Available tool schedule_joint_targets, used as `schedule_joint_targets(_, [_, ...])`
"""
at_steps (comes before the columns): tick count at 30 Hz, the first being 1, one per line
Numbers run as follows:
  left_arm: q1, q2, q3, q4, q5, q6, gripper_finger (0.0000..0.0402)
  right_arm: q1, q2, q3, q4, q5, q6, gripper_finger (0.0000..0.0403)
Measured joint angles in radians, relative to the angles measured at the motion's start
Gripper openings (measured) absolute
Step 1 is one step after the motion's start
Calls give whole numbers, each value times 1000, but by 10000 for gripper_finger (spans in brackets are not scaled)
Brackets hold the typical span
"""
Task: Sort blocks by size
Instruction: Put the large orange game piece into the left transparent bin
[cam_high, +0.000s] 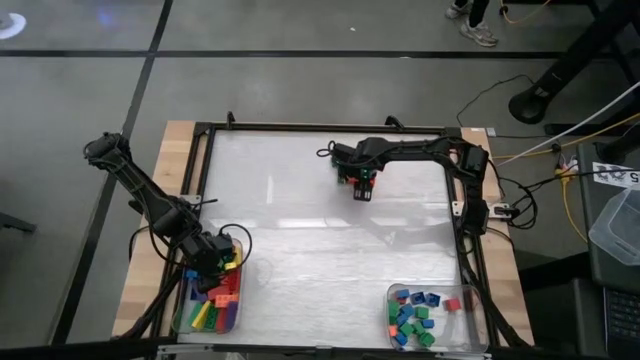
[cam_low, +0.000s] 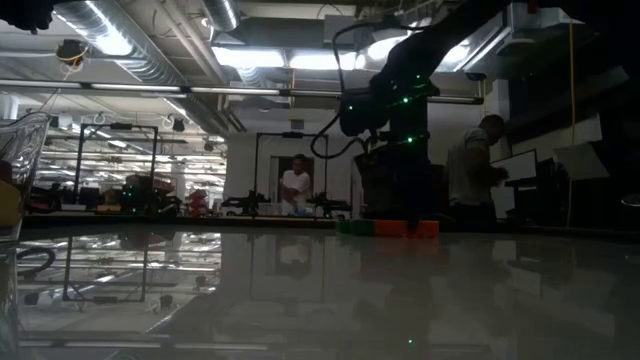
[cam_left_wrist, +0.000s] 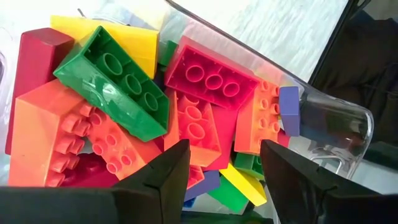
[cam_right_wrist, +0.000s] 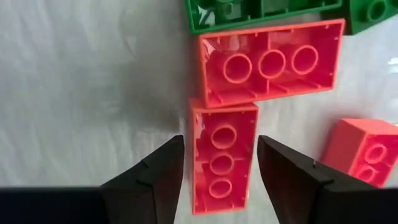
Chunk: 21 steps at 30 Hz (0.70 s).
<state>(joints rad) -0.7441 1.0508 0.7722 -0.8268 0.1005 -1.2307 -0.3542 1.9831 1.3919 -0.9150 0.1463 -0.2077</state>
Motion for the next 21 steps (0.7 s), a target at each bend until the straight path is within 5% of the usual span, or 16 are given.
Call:
schedule_joint_targets(7, [0, 0, 0, 0, 0, 0, 184, 0, 0, -41, 27, -90, 0, 201])
schedule_joint_targets(15, [1, 0, 0, 1, -4, 0, 184, 1, -2, -53, 31, -209, 1, 137])
schedule_joint_targets(21, [1, 0, 0, 24, -62, 0, 184, 18, -2, -53, 59, -360, 32, 136])
